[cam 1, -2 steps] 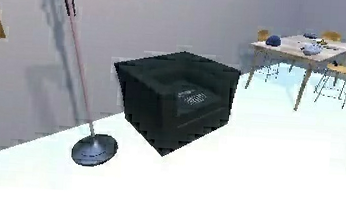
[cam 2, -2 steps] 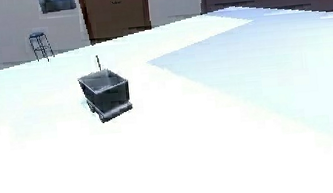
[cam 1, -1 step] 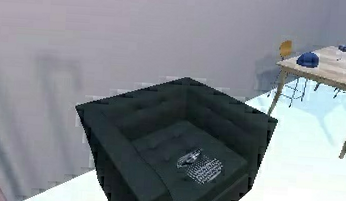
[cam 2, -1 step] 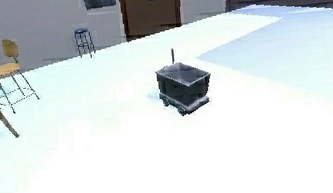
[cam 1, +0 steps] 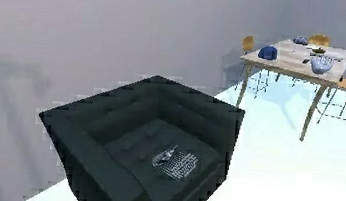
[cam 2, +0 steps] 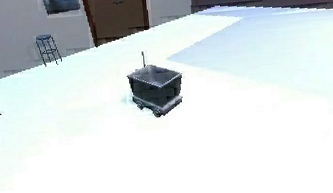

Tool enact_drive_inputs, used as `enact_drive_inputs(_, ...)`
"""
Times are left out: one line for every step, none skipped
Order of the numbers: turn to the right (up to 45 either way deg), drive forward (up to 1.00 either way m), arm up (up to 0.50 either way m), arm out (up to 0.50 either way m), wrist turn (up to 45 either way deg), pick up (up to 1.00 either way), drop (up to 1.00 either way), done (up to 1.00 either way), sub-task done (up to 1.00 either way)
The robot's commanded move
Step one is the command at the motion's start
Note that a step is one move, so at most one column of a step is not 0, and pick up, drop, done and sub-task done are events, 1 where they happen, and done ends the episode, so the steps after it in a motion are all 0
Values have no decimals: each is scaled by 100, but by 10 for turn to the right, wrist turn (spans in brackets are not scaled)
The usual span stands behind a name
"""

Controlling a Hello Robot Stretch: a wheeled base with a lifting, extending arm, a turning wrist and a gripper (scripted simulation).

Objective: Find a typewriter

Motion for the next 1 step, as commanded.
enact_drive_inputs(0, 0, 0, 0, 0, 0, 0, 100, 0)
